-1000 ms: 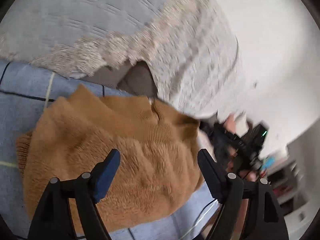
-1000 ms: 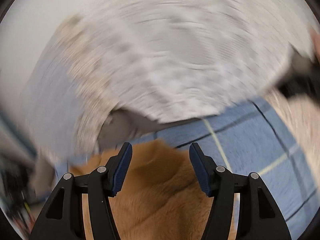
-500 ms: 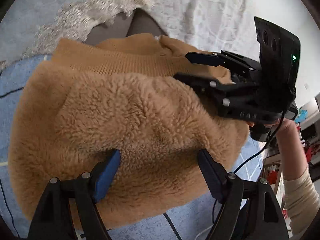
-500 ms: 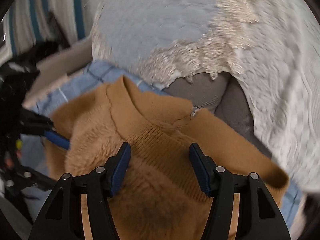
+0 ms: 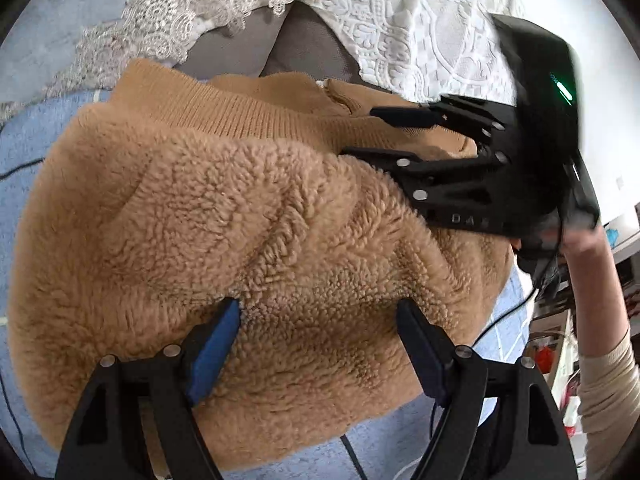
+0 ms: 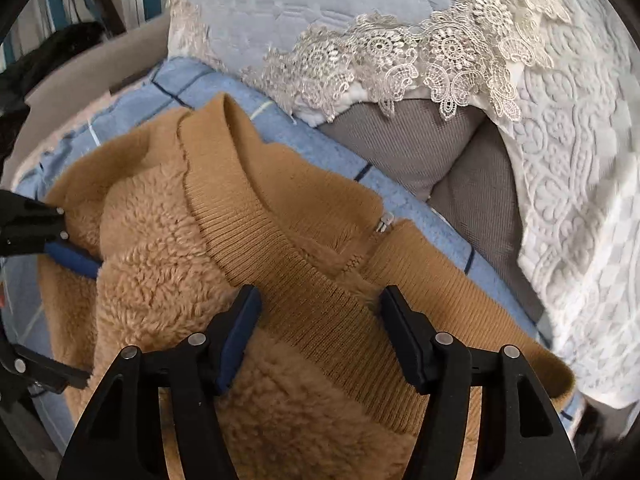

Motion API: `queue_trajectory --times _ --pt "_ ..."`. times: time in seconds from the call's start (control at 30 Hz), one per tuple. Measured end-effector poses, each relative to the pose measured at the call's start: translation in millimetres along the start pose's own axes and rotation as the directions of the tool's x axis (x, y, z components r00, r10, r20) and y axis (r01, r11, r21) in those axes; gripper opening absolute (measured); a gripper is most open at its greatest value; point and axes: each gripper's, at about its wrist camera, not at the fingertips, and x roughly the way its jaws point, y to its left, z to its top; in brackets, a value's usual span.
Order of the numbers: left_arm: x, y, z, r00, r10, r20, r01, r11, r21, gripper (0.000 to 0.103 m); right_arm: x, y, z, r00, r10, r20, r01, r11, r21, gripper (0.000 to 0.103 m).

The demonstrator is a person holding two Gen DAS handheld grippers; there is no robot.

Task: Fold large clothes
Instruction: 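Press the folded hoodie flat with the left gripper while the right gripper holds it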

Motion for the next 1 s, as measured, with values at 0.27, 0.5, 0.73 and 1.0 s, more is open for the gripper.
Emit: queue_trajectory --times 0.27,0.5,0.73,1.0 --pt "-11.4 1.4 -2.5 0.999 0.005 0.039 -0.004 1.000 -0.005 0.081 -52.7 -4.3 5.4 0.983 -0.063 0.175 0.054 0.997 0.057 0.007" --pt "-25.7 -14.6 0.0 0.994 0.018 0.112 -0.023 0.999 0.048 0.081 9.3 -13.2 24.5 0.985 -0.160 0.057 0.155 0.984 0.087 0.008" --pt "-2.6 -6.3 -1.6 0.997 0.055 0.051 -0.057 0.998 0.020 0.081 64.5 -12.8 12.7 0.975 -0.221 -0.007 0.221 0.969 0.108 0.015" --pt "2.1 6.6 0.1 0.998 0.057 0.028 -0.056 0.997 -0.044 0.081 -4.9 -51.1 5.1 0.985 -0.123 0.120 0.072 0.928 0.365 0.028"
